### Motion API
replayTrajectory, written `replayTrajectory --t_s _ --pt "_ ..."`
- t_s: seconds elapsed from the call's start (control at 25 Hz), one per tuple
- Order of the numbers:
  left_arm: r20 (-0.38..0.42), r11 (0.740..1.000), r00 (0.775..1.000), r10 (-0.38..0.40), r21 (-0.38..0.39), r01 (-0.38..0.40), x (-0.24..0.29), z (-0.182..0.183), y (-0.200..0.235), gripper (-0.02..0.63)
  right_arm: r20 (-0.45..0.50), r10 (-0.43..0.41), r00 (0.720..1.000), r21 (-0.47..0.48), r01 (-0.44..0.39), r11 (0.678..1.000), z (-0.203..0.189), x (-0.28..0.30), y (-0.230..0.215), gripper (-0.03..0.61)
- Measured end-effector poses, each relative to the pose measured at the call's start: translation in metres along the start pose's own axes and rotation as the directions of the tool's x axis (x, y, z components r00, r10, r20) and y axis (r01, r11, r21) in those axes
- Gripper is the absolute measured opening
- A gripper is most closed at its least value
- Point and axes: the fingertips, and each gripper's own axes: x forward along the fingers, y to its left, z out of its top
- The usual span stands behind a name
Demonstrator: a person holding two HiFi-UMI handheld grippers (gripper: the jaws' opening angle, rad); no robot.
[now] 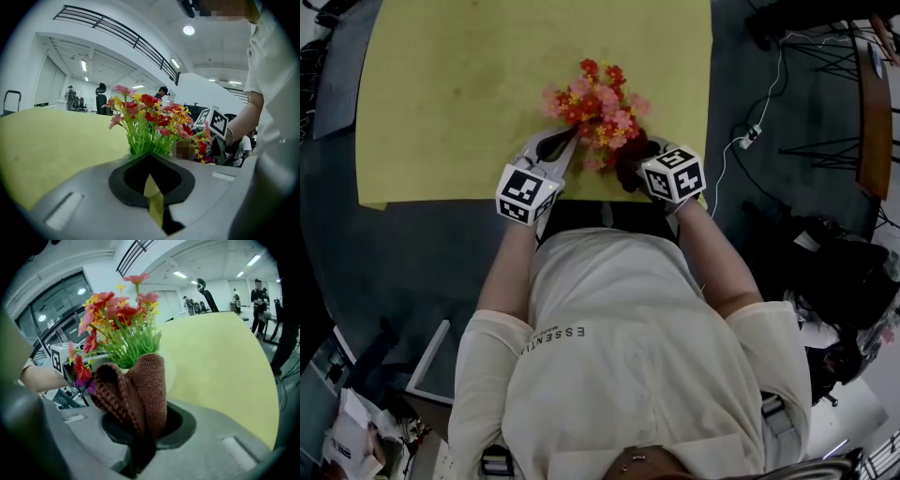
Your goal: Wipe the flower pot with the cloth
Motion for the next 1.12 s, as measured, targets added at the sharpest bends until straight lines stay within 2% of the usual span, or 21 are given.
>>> replayTrajectory --t_s 0.12,0.28,0.4,0.64,0.92,1.12 --pt "0.009 1.0 1.0 0.014 -0.014 -0.014 0.001 0.0 0.001 0.014 0.019 -0.023 1.0 0.005 0.023 1.0 0.006 -0.008 -0.015 0.048" --pt "0.021 0.992 0.999 0.048 -0.117 -0.045 0.001 0.003 0.002 0.014 0.033 -0.046 0.998 -0.019 0.046 0.999 0.022 -0.016 -0.039 0.048" --pt "0.038 0.986 0.997 0.062 -0.157 -0.056 0.0 0.006 -0.002 0.014 0.024 -0.059 0.998 -0.061 0.06 0.996 0.042 -0.01 -0.059 0.048" --pt "0.014 0.977 0.992 0.124 -0.174 -0.119 0.0 -0.003 0.0 0.014 -0.024 0.045 0.999 -0.086 -0.047 0.995 0.068 0.018 -0.063 0.048" --pt "0.03 0.968 0.986 0.165 -0.196 -0.156 0.0 -0.003 0.001 0.014 -0.097 0.162 0.982 -0.047 -0.167 0.985 0.06 0.035 -0.065 0.045" --pt "0.037 0.96 0.981 0.191 -0.213 -0.179 -0.002 -0.003 0.002 0.014 -0.161 0.21 0.964 -0.128 -0.231 0.965 0.046 0.028 -0.056 0.044"
